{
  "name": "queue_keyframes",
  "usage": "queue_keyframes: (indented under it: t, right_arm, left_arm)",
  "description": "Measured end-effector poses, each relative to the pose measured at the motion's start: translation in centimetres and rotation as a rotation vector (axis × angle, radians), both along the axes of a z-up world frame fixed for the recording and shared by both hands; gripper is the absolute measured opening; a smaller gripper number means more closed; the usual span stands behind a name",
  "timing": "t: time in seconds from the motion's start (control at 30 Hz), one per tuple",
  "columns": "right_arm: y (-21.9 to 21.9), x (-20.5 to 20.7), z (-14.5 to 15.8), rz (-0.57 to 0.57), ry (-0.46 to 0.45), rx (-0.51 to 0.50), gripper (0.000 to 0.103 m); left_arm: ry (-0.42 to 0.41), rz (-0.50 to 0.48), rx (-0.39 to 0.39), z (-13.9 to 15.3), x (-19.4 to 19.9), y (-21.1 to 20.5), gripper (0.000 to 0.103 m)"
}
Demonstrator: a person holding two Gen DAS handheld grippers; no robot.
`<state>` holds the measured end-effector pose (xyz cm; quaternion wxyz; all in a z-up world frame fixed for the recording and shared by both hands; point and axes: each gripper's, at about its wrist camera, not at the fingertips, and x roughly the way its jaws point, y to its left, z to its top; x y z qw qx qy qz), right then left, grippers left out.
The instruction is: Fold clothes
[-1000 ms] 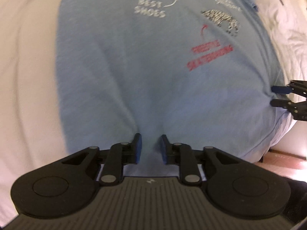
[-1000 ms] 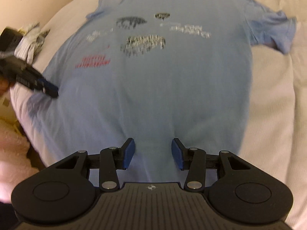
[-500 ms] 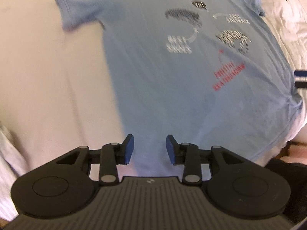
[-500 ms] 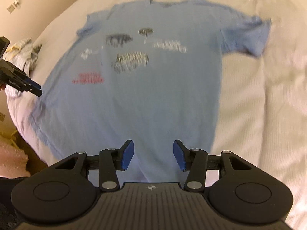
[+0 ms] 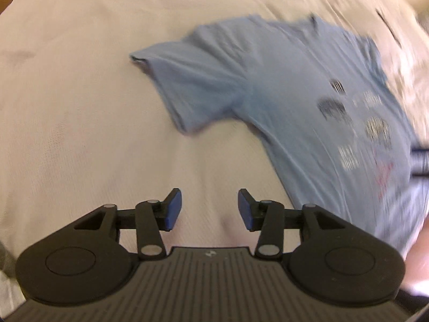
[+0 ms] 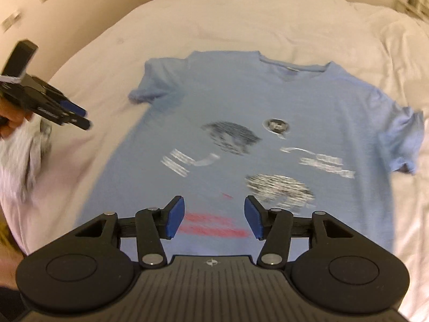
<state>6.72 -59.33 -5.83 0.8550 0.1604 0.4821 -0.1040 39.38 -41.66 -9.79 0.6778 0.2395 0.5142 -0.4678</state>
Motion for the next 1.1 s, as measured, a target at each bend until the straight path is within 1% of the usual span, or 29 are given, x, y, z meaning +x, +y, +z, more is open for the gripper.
queue_keyframes:
  t: [0.07,0.17,0.27,0.33,0.4,0.47,0.53,0.57,0.6,0.67,0.8,0.9,1.0,1.1]
  right_arm:
    - [1.8,2.3,-0.1,-0.021,0.009,0.004,0.054]
    - [3.9,5.3,0.2,0.005,0.023,-0.011,0.054]
    - [6.0,8.4,0.4,0.03,0.037,-0.026,0.055]
    - [6.5,9.6,0.4,0.021,0.066,-0.024,0.056]
    - [6.4,10.0,0.5,-0.013,0.098,-0.012,0.056]
    - [6.2,9.9,0.7,-0.057,0.133,-0.01,0.064]
    - [5.7,9.3,1.0,-0.107,0.161,-0.021,0.067]
    - [5.3,8.8,1.2,-0.133,0.173,-0.022,0.072]
    - [5.0,8.2,1.6,-0.16,0.182,-0.022,0.075]
    - [4.2,7.0,2.4,-0.215,0.194,-0.022,0.088]
    - [3.3,3.9,4.6,-0.309,0.171,-0.033,0.089]
    - [2.8,1.3,5.7,-0.394,0.167,-0.026,0.089]
    - [2.8,-1.2,6.9,-0.496,0.155,-0.012,0.089]
    - [3.8,-3.3,8.3,-0.595,0.14,-0.021,0.089]
  left_arm:
    - [0.029,0.018,-0.026,-0.7,1.4,0.0,0.043]
    - [0.066,0.014,-0.046,-1.6,2.6,0.0,0.043]
    - [0.077,-0.009,-0.038,-2.2,3.0,0.0,0.043]
    - [0.071,-0.015,-0.034,-2.0,2.9,0.0,0.044]
    - [0.06,-0.023,-0.031,-1.2,2.5,0.1,0.044]
    - [0.045,-0.032,-0.029,-0.2,1.9,0.1,0.047]
    - [0.029,-0.031,-0.03,1.3,1.2,0.2,0.051]
    - [0.02,-0.027,-0.03,2.1,0.8,0.2,0.053]
    - [0.012,-0.024,-0.031,3.0,0.3,0.3,0.059]
    - [0.002,-0.021,-0.035,4.5,-0.8,0.2,0.061]
    - [-0.011,-0.027,-0.038,7.0,-3.2,-0.2,0.064]
    - [-0.017,-0.058,-0.044,8.3,-5.3,-0.8,0.07]
    - [-0.046,-0.138,-0.046,9.4,-7.5,-1.6,0.074]
    - [-0.064,-0.236,-0.065,10.3,-9.2,-2.0,0.077]
